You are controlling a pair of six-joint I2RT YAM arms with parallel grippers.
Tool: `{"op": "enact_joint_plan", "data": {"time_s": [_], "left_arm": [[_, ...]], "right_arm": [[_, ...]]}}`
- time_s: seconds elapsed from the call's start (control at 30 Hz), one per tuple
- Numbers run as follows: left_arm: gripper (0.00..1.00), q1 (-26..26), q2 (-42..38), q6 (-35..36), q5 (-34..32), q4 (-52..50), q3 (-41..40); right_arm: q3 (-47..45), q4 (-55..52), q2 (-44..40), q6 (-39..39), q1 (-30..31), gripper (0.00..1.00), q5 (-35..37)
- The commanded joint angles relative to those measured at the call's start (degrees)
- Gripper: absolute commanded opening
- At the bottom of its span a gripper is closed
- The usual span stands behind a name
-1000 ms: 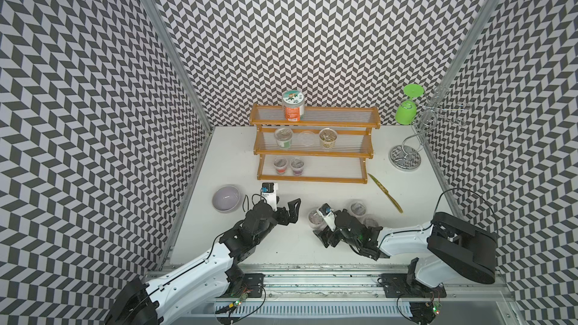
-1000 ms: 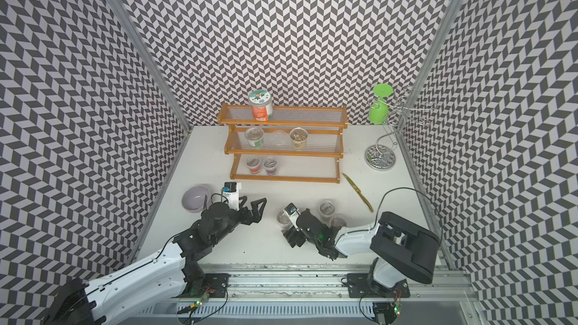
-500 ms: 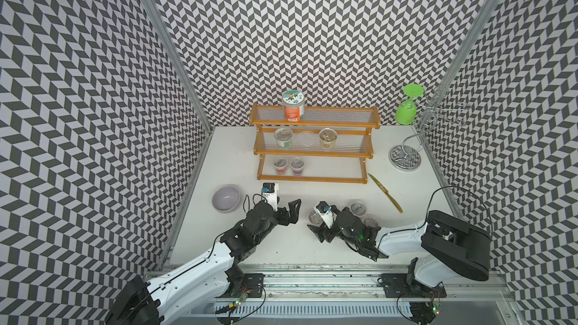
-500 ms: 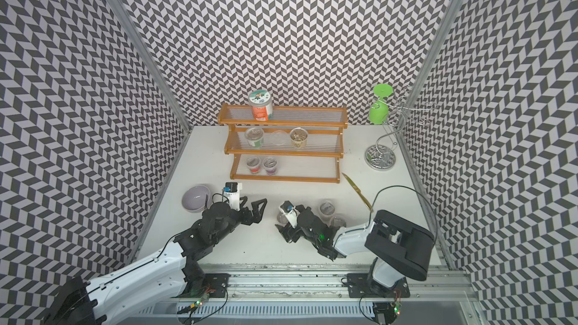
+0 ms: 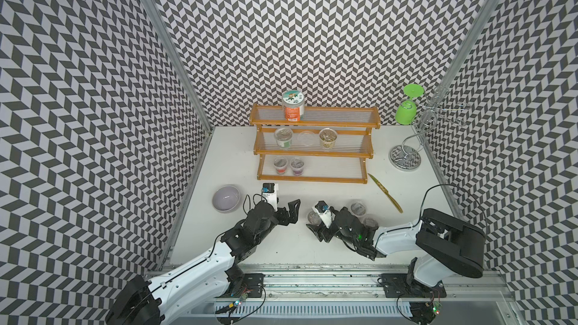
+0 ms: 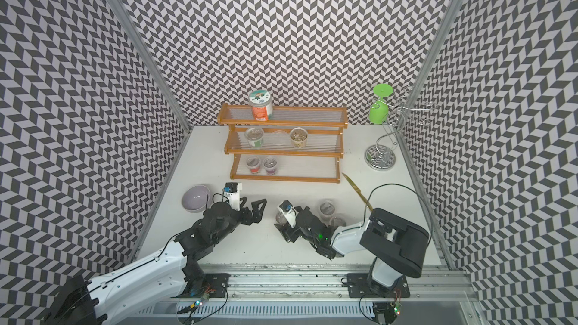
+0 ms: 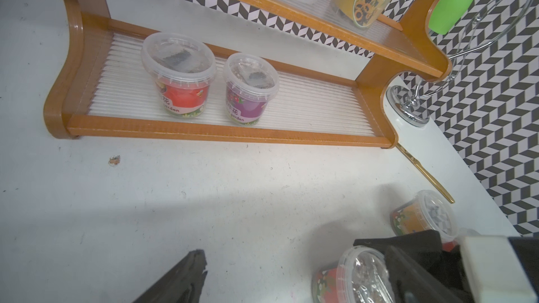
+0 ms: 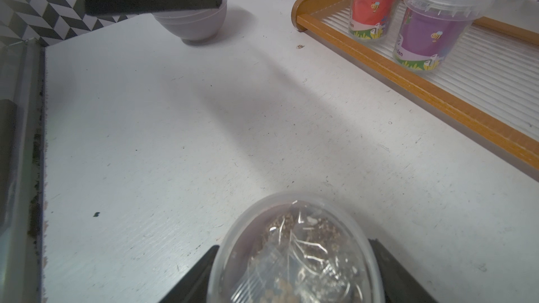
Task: Place the seed container on the shelf
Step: Pick up the seed jar at the center of the board, then place the seed jar on the shelf.
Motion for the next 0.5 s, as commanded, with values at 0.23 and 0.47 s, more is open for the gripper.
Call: {"op": "enact_joint_plan", "data": {"time_s": [0.23, 0.47], "left_arm": [[0.99, 8.8, 3.7, -3.9, 5.8, -2.5, 1.6], [0.99, 11.4, 7.9, -2.8, 11.1, -0.2, 3.4]], "right_arm": [[10.0, -0.1, 3.5, 1.8, -7.4, 0.75, 0.9], [18.8, -3.1, 9.4, 1.8, -12.2, 0.75, 4.1]]}}
